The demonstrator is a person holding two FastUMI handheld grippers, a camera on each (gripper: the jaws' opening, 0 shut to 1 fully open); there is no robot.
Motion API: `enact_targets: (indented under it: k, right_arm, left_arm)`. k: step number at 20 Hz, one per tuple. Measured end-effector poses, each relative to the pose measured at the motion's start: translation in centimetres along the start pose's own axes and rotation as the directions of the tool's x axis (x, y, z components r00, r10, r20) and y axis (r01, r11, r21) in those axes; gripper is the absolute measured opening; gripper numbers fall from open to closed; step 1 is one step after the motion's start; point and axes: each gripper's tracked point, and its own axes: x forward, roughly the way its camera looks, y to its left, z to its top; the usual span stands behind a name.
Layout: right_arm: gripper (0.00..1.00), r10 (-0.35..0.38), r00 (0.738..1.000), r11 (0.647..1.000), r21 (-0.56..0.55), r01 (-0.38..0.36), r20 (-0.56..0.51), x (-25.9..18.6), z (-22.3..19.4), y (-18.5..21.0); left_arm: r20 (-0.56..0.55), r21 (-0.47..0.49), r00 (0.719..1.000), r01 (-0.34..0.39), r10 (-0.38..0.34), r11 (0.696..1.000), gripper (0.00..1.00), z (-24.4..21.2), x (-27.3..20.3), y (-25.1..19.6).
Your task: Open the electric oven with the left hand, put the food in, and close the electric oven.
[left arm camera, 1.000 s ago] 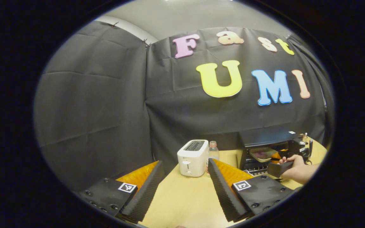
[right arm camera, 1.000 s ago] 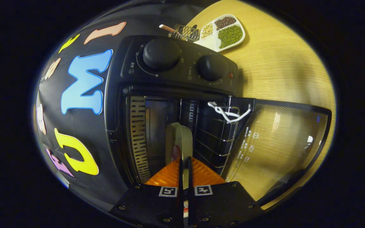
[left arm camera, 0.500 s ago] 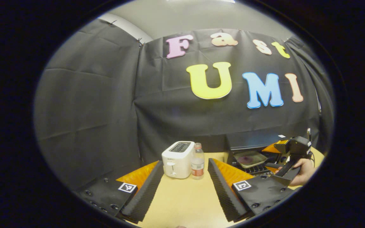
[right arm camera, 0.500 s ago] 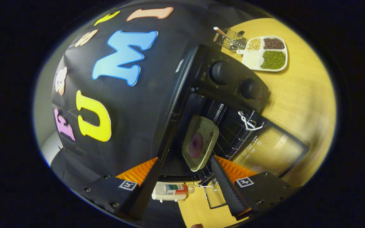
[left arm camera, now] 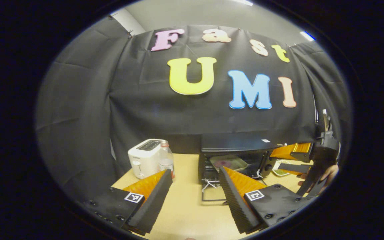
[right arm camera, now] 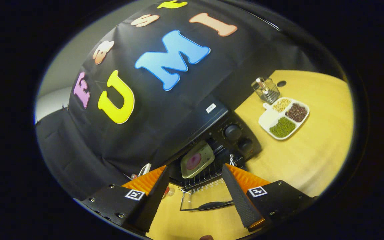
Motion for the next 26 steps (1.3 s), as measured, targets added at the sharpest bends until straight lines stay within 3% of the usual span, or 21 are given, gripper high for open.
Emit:
enact_targets:
  k: [2,6,7,10,11,13,14,15,17,19,20,21,25,26]
  right_arm:
    - [0.97,-0.011,0.999,0.997,-0.078,0.014,0.034,-1.8,1.4,-0.7]
    - [0.97,-0.036,0.993,0.975,-0.214,0.059,0.11,-5.6,3.7,-2.0]
    - [0.97,-0.039,0.991,0.968,-0.24,0.069,0.125,-6.3,4.2,-2.2]
    - [0.97,-0.054,0.987,0.943,-0.317,0.099,0.15,-8.2,5.0,-3.0]
    - [0.97,-0.063,0.985,0.931,-0.346,0.116,0.162,-8.8,5.4,-3.2]
    - [0.97,-0.077,0.978,0.905,-0.399,0.15,0.194,-9.9,6.2,-3.5]
    - [0.97,-0.08,0.974,0.892,-0.42,0.165,0.212,-10.5,6.7,-3.5]
    - [0.97,-0.085,0.97,0.879,-0.442,0.18,0.228,-11.1,7.1,-3.5]
    - [0.97,-0.108,0.959,0.846,-0.482,0.227,0.262,-12.5,8.1,-4.0]
    - [0.97,-0.127,0.947,0.816,-0.512,0.269,0.295,-13.6,9.0,-4.4]
    - [0.98,-0.138,0.94,0.804,-0.519,0.291,0.312,-14.2,9.4,-4.7]
    - [0.97,-0.15,0.933,0.793,-0.525,0.311,0.326,-14.5,9.7,-4.9]
    - [0.98,-0.18,0.916,0.757,-0.544,0.362,0.359,-16.0,10.9,-5.1]
    - [0.98,-0.184,0.911,0.747,-0.55,0.374,0.368,-16.4,11.0,-5.3]
  left_arm:
    - [-0.035,-0.02,0.998,0.045,-0.046,0.999,0.95,-1.8,0.6,-2.2]
    - [-0.123,-0.044,0.987,0.1,-0.105,0.994,1.0,-5.8,2.1,-5.2]
    - [-0.144,-0.044,0.983,0.11,-0.115,0.993,0.91,-6.8,2.3,-5.8]
    - [-0.205,-0.045,0.967,0.147,-0.153,0.988,1.0,-9.6,3.1,-7.8]
    - [-0.227,-0.051,0.959,0.16,-0.167,0.986,0.95,-10.6,3.4,-8.5]
    - [-0.269,-0.063,0.944,0.181,-0.191,0.982,1.0,-12.7,4.2,-9.6]
    - [-0.293,-0.07,0.935,0.187,-0.2,0.98,0.96,-13.7,4.5,-10.1]
    - [-0.318,-0.084,0.925,0.193,-0.21,0.978,1.0,-14.8,4.8,-10.6]
    - [-0.365,-0.103,0.906,0.19,-0.215,0.976,0.95,-16.7,5.4,-11.1]
    - [-0.397,-0.103,0.892,0.192,-0.217,0.976,1.0,-18.0,5.8,-11.5]
    - [-0.411,-0.089,0.886,0.198,-0.217,0.976,0.92,-18.7,6.1,-11.8]
    - [-0.419,-0.07,0.882,0.204,-0.214,0.976,0.96,-19.2,6.6,-12.0]
    - [-0.455,-0.034,0.865,0.222,-0.213,0.974,0.92,-21.1,7.9,-13.2]
    - [-0.461,-0.035,0.862,0.219,-0.211,0.975,0.95,-21.5,8.4,-13.4]
